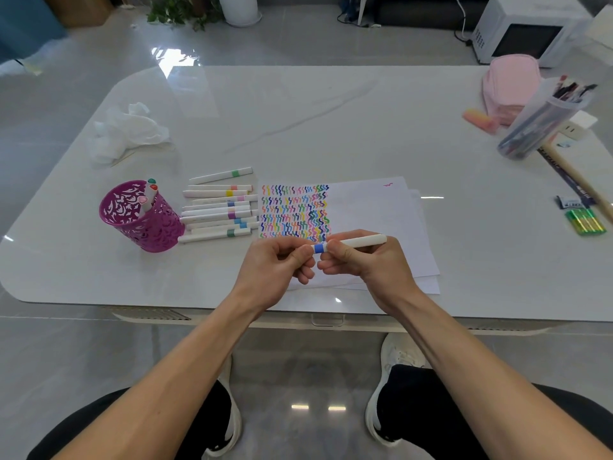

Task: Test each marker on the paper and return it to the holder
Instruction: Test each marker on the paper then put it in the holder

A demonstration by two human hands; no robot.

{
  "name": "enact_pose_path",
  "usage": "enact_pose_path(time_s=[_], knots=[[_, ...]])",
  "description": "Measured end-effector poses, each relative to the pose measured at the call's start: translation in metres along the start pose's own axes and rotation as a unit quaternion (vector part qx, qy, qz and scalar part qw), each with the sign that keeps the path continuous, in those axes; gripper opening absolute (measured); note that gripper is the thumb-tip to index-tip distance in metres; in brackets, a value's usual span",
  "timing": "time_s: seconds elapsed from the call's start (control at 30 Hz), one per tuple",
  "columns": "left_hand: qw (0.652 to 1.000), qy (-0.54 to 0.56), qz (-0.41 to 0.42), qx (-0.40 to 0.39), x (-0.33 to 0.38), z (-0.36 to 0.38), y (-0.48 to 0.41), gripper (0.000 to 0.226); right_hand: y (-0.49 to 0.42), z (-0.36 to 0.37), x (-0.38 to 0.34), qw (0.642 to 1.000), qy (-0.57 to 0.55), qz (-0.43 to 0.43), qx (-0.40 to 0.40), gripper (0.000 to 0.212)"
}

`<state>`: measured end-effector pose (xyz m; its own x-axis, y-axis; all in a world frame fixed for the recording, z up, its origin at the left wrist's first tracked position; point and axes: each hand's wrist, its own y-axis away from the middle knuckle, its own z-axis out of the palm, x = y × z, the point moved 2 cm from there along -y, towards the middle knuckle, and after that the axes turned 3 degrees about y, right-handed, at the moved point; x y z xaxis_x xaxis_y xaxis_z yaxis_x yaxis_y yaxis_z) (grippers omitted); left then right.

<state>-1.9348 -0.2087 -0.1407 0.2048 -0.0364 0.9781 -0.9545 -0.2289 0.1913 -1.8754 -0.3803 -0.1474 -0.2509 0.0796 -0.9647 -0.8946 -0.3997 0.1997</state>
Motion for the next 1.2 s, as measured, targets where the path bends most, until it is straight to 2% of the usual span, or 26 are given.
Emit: enact_pose_path(time_s=[0.17, 0.3, 0.37, 0.47, 0.6, 0.73, 0.87, 0.97, 1.1, 1.2], knots=[[1.0, 0.007, -0.007, -0.016, 0.003, -0.003, -0.004, 0.011, -0.001, 0.001, 0.001, 1.0, -0.017, 0.012, 0.001, 0.016], [0.999, 0.039, -0.014, -0.009, 0.01, -0.008, -0.01, 0.012, -0.006, 0.003, -0.001, 0.999, -0.049, 0.024, 0.0, 0.028], [0.998, 0.056, -0.015, 0.012, 0.011, -0.012, -0.012, 0.014, -0.01, 0.001, -0.001, 0.997, -0.064, 0.035, 0.025, 0.031], [0.994, 0.095, -0.013, 0.056, 0.012, -0.022, -0.015, 0.013, -0.017, -0.01, 0.002, 0.992, -0.067, 0.051, 0.091, 0.021], [0.986, 0.106, 0.023, 0.129, 0.019, -0.035, -0.015, 0.018, -0.022, -0.021, 0.004, 0.984, 0.096, 0.014, 0.15, 0.007], [0.968, 0.075, 0.104, 0.216, 0.034, -0.051, -0.011, 0.013, -0.022, -0.02, 0.012, 0.953, 0.268, -0.025, 0.142, 0.006], [0.931, 0.018, 0.207, 0.299, 0.05, -0.069, -0.001, 0.007, -0.023, -0.016, 0.019, 0.917, 0.376, -0.044, 0.122, 0.005], [0.885, -0.059, 0.27, 0.375, 0.061, -0.083, 0.008, 0.019, -0.022, -0.015, 0.021, 0.906, 0.404, -0.047, 0.115, 0.005], [0.823, -0.145, 0.311, 0.453, 0.067, -0.102, 0.019, 0.034, -0.023, -0.014, 0.02, 0.903, 0.413, -0.048, 0.112, 0.005], [0.793, -0.181, 0.323, 0.483, 0.065, -0.118, 0.024, 0.036, -0.024, -0.013, 0.02, 0.901, 0.417, -0.044, 0.108, 0.006]])
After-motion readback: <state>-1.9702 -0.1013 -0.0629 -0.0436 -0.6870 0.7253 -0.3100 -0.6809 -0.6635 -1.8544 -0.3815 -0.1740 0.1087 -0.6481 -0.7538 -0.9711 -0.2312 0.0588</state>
